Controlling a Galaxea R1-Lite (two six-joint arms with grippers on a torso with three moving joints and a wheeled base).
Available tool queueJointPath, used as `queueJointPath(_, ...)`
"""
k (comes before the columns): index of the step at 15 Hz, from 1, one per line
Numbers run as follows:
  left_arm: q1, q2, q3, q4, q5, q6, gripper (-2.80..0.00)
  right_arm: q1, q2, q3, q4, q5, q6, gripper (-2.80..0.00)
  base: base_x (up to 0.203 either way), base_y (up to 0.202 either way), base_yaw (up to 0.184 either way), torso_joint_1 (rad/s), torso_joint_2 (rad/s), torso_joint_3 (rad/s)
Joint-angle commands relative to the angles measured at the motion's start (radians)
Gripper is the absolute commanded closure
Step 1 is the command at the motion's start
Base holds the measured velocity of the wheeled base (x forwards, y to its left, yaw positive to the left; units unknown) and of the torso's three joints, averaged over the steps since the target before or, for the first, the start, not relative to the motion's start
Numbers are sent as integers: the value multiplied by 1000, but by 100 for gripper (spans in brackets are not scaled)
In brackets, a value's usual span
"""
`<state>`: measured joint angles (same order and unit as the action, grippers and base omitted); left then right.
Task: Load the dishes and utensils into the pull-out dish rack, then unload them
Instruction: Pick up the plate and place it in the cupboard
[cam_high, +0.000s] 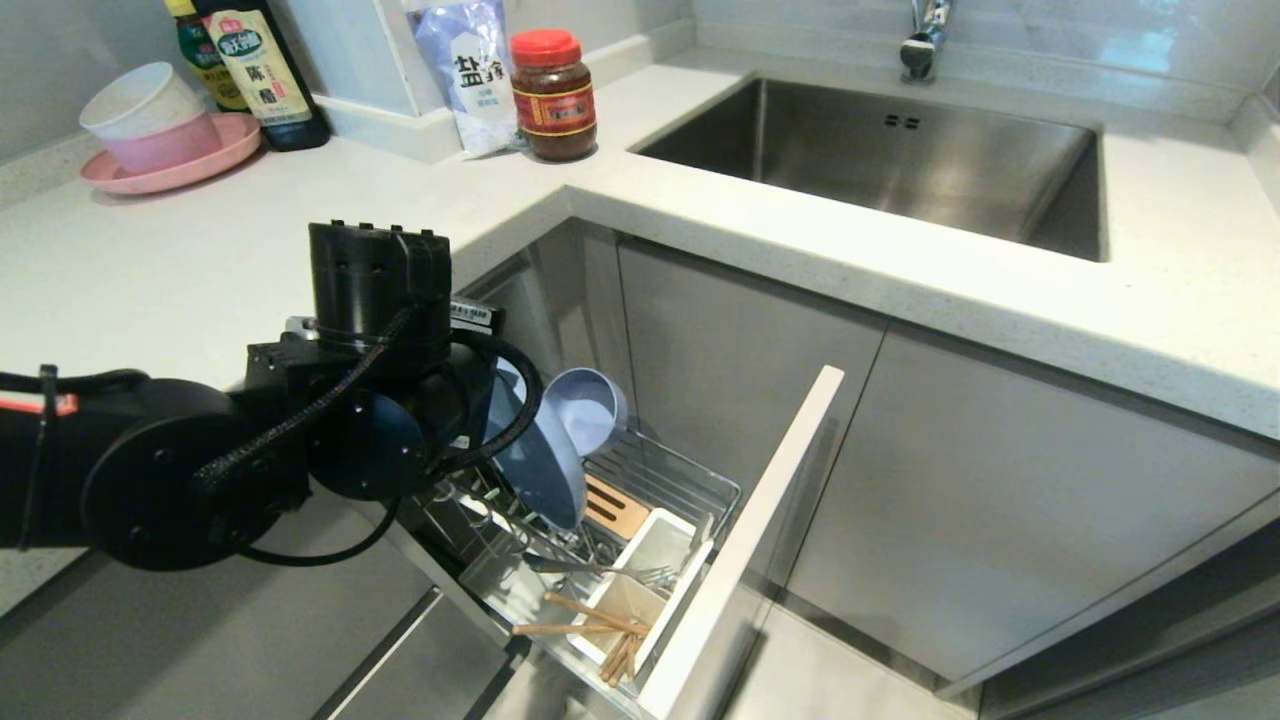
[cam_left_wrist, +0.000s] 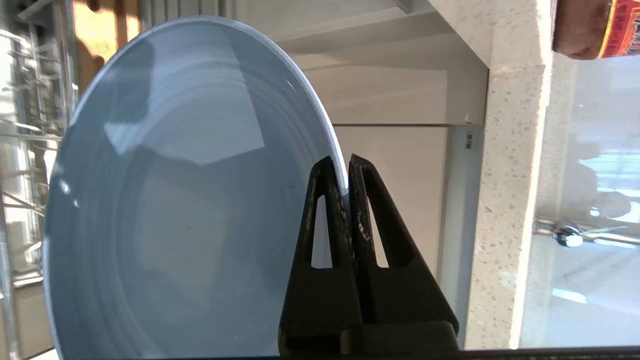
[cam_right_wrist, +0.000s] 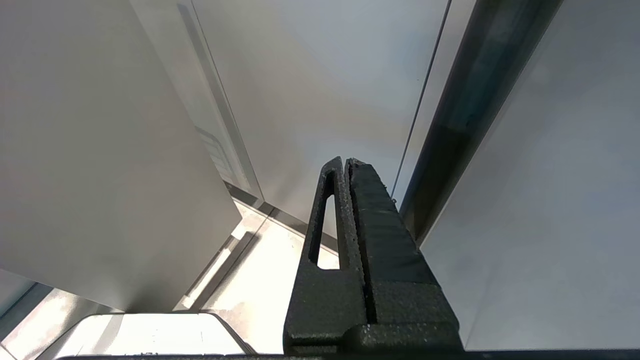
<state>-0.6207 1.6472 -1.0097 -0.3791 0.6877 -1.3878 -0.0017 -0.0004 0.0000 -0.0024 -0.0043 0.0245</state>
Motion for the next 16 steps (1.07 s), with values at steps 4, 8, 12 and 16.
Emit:
queueJointPath(4, 10, 53, 42, -65, -4, -8, 0, 0, -4, 2, -1, 0, 0, 0, 0, 0, 0, 0, 0, 0)
queueJointPath(8, 25, 89, 45, -76, -9, -11, 0, 0, -4, 2, -1, 0, 0, 0, 0, 0, 0, 0, 0, 0)
queueJointPath(12, 35, 91, 60, -119, -23, -11, 0, 0, -4, 2, -1, 0, 0, 0, 0, 0, 0, 0, 0, 0)
queueJointPath(16, 37, 113, 67, -119, -23, -11, 0, 0, -4, 2, -1, 0, 0, 0, 0, 0, 0, 0, 0, 0)
